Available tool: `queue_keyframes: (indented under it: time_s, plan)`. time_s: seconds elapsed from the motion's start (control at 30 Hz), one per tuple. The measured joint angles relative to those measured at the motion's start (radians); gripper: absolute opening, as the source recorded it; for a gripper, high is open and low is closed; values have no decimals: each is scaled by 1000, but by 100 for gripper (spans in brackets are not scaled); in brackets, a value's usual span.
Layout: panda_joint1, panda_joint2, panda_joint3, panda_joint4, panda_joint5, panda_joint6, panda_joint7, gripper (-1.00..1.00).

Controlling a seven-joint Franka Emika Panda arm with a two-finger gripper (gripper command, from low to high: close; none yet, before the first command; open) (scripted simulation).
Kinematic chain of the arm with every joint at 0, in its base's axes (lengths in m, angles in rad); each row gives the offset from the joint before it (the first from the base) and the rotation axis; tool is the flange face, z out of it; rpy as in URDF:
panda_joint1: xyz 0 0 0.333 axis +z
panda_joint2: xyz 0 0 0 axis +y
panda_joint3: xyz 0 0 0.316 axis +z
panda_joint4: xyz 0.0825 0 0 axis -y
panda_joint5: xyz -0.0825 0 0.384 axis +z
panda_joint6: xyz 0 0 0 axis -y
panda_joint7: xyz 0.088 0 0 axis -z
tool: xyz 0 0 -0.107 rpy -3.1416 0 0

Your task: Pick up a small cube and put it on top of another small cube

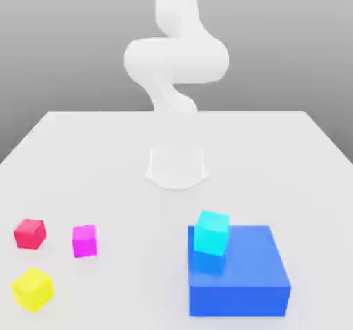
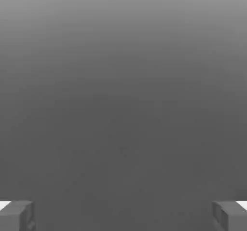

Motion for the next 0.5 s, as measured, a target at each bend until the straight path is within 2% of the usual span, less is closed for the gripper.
queue_keyframes:
  time_s: [0.5]
  plan:
    - [5, 551, -240, -37, 206, 166, -173, 0]
